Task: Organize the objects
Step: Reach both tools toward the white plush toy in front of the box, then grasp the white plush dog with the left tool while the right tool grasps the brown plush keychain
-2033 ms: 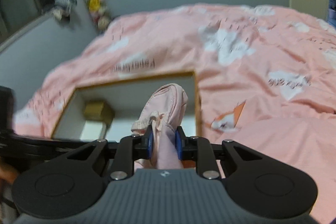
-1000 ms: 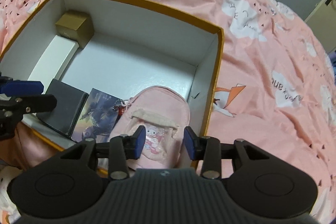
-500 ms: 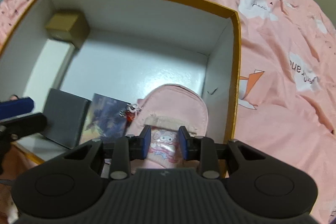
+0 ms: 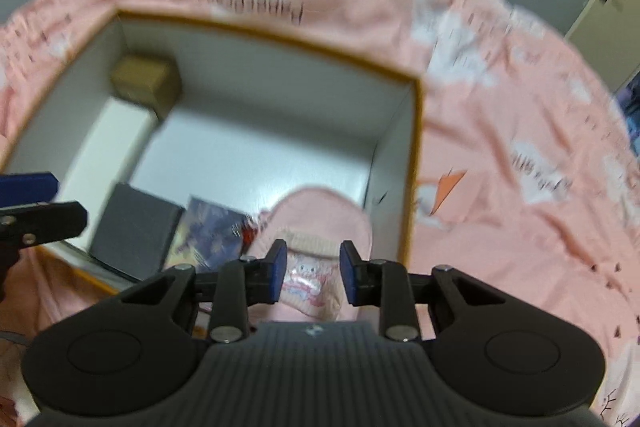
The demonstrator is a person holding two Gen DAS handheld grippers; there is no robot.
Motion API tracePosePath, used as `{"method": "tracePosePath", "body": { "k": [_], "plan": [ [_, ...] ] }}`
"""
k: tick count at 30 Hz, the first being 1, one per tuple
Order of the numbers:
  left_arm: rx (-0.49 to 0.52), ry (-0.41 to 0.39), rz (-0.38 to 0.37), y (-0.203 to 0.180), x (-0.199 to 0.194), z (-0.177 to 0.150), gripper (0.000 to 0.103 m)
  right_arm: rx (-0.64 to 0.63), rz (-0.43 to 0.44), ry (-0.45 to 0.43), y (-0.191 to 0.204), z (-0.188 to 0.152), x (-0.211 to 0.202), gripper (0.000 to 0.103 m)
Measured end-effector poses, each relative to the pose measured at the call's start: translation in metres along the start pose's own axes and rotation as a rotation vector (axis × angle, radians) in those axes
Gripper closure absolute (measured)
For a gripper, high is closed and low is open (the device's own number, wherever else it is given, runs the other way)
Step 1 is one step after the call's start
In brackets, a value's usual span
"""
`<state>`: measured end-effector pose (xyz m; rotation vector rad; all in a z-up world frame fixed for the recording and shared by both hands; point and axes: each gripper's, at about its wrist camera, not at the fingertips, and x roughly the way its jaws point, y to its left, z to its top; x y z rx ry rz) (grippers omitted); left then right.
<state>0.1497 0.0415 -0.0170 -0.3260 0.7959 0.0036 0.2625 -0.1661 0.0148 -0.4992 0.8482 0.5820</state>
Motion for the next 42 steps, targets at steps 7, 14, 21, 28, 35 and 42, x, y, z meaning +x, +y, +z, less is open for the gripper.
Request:
{"method": "tracePosePath", "body": {
  "k": [7,14,21,28,35,42],
  "plan": [
    [0.002,-0.062,-0.049,-0.002,-0.048,-0.003,0.055,0.11,0.045,-0.195,0.0,-0.031,-0.07,0.06],
    [0.023,-0.025,-0.087,-0.01,-0.075,-0.019,0.055,0.217,0.156,-0.216,0.013,-0.073,-0.102,0.06],
    [-0.028,0.146,-0.059,-0.002,-0.068,-0.048,0.055,0.279,0.253,-0.149,0.038,-0.111,-0.107,0.069],
    [-0.13,0.242,-0.02,0.021,-0.058,-0.065,0.056,0.122,0.259,-0.088,0.084,-0.1,-0.086,0.078],
    [-0.149,0.281,-0.033,0.023,-0.055,-0.072,0.056,0.063,0.282,0.009,0.094,-0.113,-0.064,0.088],
    [-0.168,0.377,-0.077,0.02,-0.038,-0.085,0.045,0.101,0.289,0.108,0.07,-0.146,-0.056,0.075]
  ]
}}
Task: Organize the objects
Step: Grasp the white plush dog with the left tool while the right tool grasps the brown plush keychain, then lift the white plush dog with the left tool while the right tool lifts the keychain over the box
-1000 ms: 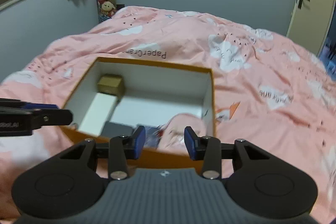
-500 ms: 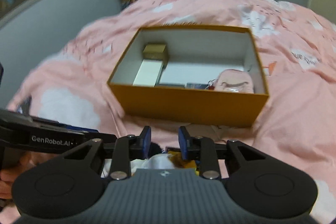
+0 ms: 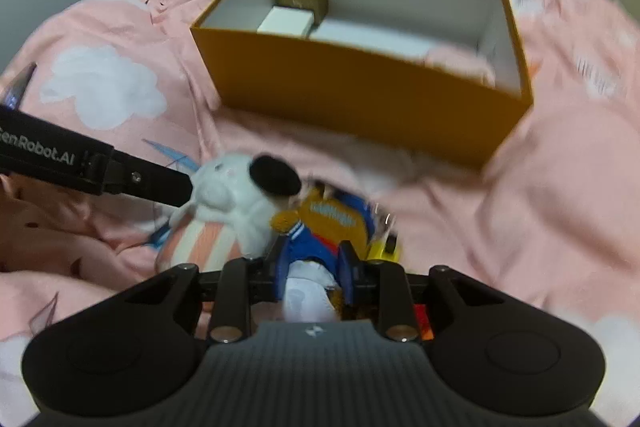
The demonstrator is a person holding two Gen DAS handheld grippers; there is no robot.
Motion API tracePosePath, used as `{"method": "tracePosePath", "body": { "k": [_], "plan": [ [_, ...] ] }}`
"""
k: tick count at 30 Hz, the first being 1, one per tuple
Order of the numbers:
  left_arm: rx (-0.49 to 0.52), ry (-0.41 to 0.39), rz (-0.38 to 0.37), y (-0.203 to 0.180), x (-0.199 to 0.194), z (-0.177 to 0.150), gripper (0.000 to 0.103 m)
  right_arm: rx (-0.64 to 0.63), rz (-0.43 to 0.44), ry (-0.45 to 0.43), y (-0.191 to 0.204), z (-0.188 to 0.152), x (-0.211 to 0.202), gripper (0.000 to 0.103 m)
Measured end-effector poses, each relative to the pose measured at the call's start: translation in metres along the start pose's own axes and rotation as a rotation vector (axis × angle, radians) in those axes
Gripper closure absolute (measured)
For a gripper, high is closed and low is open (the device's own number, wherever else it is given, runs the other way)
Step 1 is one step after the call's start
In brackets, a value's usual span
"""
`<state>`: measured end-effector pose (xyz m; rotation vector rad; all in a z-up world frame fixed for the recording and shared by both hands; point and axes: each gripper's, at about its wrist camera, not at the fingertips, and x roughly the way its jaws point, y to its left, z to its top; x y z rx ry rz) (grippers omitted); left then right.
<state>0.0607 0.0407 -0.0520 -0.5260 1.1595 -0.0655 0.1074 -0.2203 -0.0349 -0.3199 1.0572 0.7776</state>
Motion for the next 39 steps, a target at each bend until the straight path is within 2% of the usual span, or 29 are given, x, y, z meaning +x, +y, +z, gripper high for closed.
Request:
{"method": "tracePosePath", "body": {
  "k": [2,3,7,13,23,28,32,39],
  "plan": [
    [-0.008,0.03,-0.015,0.0,0.008,-0.002,0.041,0.016,0.012,-0.001,-0.004,-0.003,0.001,0.075],
    [-0.014,0.042,-0.014,0.0,0.013,-0.002,0.035,0.015,0.014,0.001,-0.004,-0.003,0.002,0.074],
    [-0.042,0.058,-0.024,0.003,0.024,-0.005,0.026,-0.008,0.009,0.025,0.001,-0.001,0.011,0.065],
    [-0.077,0.085,-0.041,0.008,0.044,-0.004,0.019,-0.018,0.019,0.036,0.001,0.0,0.02,0.06],
    [-0.124,0.11,-0.062,0.013,0.057,-0.004,0.019,0.02,0.062,0.04,-0.008,0.0,0.028,0.059],
    [-0.121,0.095,-0.073,0.013,0.051,-0.007,0.025,0.047,0.068,0.023,-0.009,-0.004,0.024,0.061],
    [-0.108,0.056,-0.079,0.013,0.038,-0.008,0.03,0.047,0.061,-0.007,-0.008,-0.003,0.017,0.064],
    [0.02,-0.099,0.021,-0.003,0.0,0.008,0.033,0.092,0.071,-0.115,-0.016,0.015,-0.006,0.065]
  ]
}}
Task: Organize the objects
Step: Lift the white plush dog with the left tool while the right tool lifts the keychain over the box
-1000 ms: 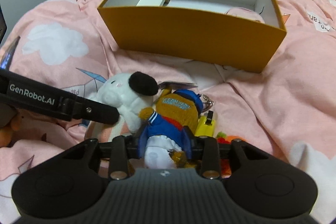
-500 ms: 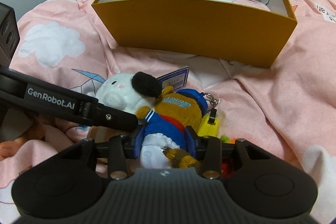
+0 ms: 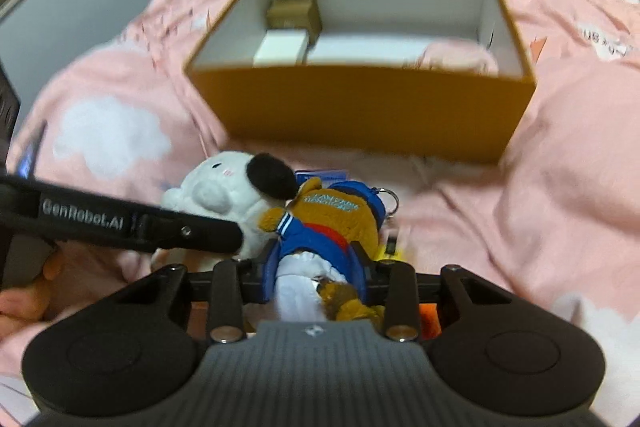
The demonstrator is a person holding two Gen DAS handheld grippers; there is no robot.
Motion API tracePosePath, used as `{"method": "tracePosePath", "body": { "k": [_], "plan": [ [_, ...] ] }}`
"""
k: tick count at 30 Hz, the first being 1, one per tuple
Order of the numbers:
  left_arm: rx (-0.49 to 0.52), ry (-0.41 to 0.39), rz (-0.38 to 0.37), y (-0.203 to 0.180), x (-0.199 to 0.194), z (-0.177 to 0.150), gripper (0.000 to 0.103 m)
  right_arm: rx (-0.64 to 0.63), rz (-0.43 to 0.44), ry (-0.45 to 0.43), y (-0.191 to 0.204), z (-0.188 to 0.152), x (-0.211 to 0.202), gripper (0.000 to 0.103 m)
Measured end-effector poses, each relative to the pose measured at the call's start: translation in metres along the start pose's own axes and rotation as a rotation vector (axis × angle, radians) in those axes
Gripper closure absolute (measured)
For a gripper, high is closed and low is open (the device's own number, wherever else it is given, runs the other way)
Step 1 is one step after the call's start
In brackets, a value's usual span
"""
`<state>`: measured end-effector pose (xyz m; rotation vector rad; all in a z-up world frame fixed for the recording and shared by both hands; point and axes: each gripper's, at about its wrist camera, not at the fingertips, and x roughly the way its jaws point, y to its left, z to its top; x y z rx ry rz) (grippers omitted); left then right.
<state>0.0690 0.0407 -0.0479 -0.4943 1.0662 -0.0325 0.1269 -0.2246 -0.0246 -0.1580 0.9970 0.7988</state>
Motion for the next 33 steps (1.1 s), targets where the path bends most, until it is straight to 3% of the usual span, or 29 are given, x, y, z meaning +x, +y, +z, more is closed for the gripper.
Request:
{"method": "tracePosePath", "body": {
  "k": [3,6,9,18,22,27,33],
  "plan": [
    [0.029,-0.043,0.042,-0.001,-0.008,0.011,0.033,0.036,0.01,-0.067,-0.004,0.014,-0.005,0.065],
    [-0.015,-0.015,0.03,0.01,0.003,0.021,0.033,0.069,0.031,-0.083,-0.006,0.023,0.004,0.065],
    [-0.043,0.037,0.037,0.02,0.023,0.022,0.033,0.123,0.056,-0.059,-0.011,0.023,0.024,0.065],
    [0.035,0.071,0.1,0.021,0.051,0.014,0.027,0.239,0.068,0.081,-0.031,0.003,0.051,0.063],
    [0.027,0.046,0.075,0.022,0.043,0.011,0.027,0.191,0.06,0.097,-0.027,0.002,0.043,0.06],
    [-0.125,0.015,-0.022,0.036,0.017,0.011,0.027,0.019,-0.019,0.071,-0.01,0.013,0.033,0.059],
    [-0.207,0.029,0.029,0.044,0.03,0.017,0.031,-0.155,-0.06,0.079,0.008,0.031,0.037,0.059]
  ]
}}
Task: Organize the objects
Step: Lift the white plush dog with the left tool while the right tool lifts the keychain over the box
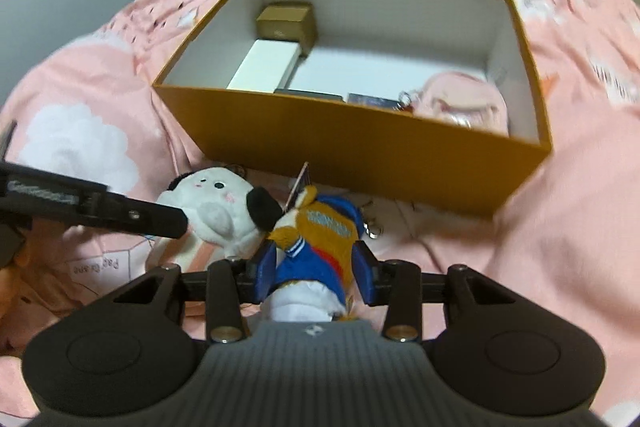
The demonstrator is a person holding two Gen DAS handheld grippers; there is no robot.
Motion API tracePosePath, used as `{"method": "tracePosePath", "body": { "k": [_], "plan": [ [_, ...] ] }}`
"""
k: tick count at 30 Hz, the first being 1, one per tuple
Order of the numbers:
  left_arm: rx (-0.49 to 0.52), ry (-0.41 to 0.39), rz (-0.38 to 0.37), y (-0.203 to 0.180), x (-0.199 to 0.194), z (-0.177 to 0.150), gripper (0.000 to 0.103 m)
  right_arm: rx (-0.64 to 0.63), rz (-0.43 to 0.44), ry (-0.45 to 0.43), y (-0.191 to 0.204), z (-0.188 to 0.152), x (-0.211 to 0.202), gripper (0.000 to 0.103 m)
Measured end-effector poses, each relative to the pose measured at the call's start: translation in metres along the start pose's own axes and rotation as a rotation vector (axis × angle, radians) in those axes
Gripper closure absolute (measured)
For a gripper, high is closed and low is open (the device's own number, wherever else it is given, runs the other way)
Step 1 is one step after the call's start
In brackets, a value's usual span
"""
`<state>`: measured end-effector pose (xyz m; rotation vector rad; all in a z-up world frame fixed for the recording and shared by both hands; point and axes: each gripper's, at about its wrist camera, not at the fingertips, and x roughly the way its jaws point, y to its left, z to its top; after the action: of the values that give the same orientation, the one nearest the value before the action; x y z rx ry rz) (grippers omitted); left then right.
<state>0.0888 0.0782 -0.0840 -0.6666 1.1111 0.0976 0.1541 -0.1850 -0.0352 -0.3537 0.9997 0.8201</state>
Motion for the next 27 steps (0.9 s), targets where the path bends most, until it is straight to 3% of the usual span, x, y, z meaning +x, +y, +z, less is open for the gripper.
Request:
{"method": "tracePosePath", "body": {
  "k": [11,21,27],
  "plan": [
    [-0.019,0.035,-0.034,0.001,0.038,0.003,0.028,-0.124,-0.024,0.098,0.006,0.009,0.033,0.059],
    [0.039,0.074,0.001,-0.009,0.053,-0.001,0.019,-0.079,0.004,0.128,-0.004,0.007,0.043,0.054],
    [0.053,0.057,-0.016,-0.009,0.047,-0.005,0.026,-0.04,0.002,0.088,-0.008,0.0,0.03,0.063]
  ]
}}
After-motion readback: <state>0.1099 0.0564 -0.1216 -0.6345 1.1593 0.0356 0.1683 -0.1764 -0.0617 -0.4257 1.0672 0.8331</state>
